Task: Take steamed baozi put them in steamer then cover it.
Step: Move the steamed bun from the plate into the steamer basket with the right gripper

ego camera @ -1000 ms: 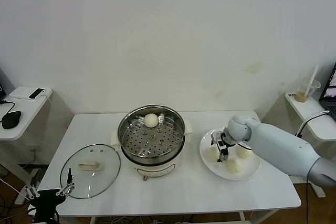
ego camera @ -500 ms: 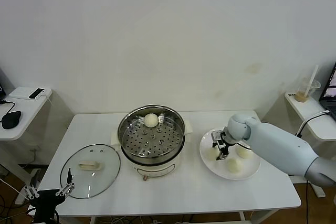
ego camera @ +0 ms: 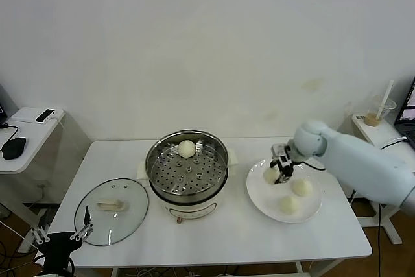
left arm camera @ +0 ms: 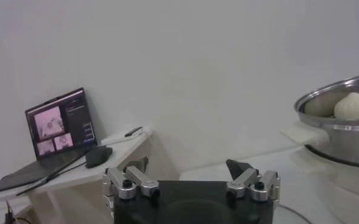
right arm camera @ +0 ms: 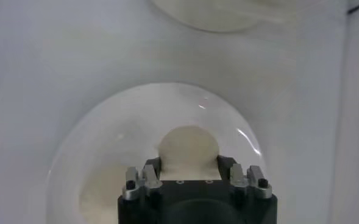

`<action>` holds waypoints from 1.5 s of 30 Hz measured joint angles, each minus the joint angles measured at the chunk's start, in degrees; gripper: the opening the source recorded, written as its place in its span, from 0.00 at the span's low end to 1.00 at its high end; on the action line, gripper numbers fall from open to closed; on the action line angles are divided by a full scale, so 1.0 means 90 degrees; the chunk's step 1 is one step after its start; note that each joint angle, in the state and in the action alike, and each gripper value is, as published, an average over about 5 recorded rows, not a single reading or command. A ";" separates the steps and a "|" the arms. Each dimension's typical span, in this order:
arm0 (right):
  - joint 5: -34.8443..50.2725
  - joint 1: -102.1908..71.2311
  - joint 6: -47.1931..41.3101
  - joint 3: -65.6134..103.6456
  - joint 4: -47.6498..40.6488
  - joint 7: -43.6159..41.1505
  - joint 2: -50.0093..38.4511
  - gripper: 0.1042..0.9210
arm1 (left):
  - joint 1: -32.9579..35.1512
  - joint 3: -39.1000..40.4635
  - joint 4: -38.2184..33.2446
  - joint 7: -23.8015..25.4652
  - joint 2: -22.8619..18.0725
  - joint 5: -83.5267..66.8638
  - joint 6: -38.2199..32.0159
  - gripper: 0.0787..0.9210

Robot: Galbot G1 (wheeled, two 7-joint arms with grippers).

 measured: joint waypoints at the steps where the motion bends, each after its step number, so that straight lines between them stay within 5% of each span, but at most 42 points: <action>1: 0.0071 0.0126 -0.0016 -0.0053 0.0074 -0.0004 -0.0050 0.59 | -0.0006 0.0009 -0.0006 0.0002 0.0009 -0.0003 0.0001 0.88; 20: 0.1885 0.2546 -0.0664 -0.1261 0.0719 0.0386 0.0744 0.60 | -0.0218 0.0063 0.0157 0.0011 0.0145 -0.0074 0.0017 0.88; 45: 0.2968 0.1764 -0.1743 -0.1399 -0.1186 0.1270 0.3932 0.61 | -0.0332 0.0035 0.0220 0.0004 0.0001 -0.0053 -0.0006 0.88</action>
